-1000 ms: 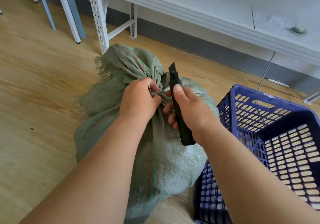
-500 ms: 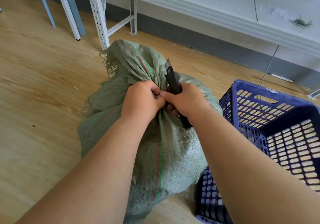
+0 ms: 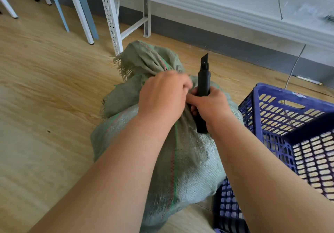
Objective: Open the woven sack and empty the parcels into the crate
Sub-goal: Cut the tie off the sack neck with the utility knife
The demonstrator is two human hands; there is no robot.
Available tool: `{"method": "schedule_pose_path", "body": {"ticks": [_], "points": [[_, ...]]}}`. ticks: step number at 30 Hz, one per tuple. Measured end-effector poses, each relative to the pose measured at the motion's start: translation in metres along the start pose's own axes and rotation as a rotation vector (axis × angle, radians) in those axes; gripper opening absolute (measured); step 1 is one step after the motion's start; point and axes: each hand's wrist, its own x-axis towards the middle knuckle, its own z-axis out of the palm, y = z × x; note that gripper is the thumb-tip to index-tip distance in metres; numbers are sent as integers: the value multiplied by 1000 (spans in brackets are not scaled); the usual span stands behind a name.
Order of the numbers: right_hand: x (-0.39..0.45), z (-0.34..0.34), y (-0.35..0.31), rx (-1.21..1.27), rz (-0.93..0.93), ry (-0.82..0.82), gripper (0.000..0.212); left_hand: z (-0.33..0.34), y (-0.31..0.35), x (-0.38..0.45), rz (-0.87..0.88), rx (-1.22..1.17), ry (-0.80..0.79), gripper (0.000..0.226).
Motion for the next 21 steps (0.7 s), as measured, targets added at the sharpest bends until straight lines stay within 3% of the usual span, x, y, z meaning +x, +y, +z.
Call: {"method": "schedule_pose_path", "body": {"ticks": [4,9,12,21], "points": [[-4,2,2,62,5,-1,31,18,-16,-9,-167,13,-2,18],[-6,1,4,54,-23,23,33,14,-13,-8,-271,20,-7,6],[-7,0,6,9,-49,26,34,13,-11,-7,-319,121,-61,10],[-9,-1,5,-6,-68,1,35,15,-13,-7,-288,233,-135,16]]}}
